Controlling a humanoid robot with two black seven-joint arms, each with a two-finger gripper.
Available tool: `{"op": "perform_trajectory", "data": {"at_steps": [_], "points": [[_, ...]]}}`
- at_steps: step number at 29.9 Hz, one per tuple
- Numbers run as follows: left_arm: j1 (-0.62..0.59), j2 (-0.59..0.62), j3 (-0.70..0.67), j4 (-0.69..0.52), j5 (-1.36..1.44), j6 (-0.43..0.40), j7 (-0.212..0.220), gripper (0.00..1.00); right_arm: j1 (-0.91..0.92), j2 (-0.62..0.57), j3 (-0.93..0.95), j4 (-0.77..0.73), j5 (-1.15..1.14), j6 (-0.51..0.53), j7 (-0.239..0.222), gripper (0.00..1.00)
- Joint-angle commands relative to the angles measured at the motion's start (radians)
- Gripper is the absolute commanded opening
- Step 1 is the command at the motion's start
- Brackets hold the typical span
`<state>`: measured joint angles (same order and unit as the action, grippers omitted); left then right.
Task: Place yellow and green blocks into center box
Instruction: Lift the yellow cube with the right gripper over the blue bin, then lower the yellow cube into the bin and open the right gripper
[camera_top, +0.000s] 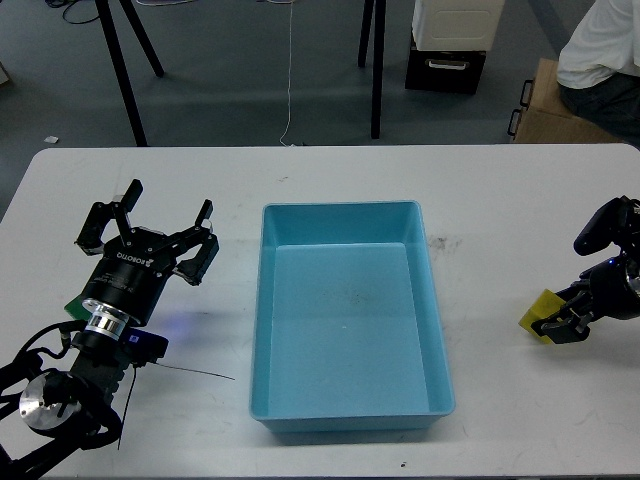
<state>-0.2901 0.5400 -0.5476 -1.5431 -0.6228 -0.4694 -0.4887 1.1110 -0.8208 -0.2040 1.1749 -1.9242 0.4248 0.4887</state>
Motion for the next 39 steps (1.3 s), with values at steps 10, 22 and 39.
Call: {"op": "perform_trajectory", "data": {"at_steps": [10, 22, 39], "points": [[0.000, 0.002, 0.000, 0.000, 0.000, 0.003, 0.000, 1.00, 0.194, -0.037, 0.012, -0.012, -0.072, -0.001, 0.000, 0.12], [-0.001, 0.003, 0.000, 0.000, 0.000, 0.003, 0.000, 1.00, 0.449, 0.149, -0.005, -0.009, 0.065, 0.003, 0.000, 0.09], [0.002, 0.003, 0.001, 0.009, 0.003, 0.003, 0.000, 1.00, 0.458, 0.561, -0.158, -0.015, 0.114, 0.006, 0.000, 0.10]]}}
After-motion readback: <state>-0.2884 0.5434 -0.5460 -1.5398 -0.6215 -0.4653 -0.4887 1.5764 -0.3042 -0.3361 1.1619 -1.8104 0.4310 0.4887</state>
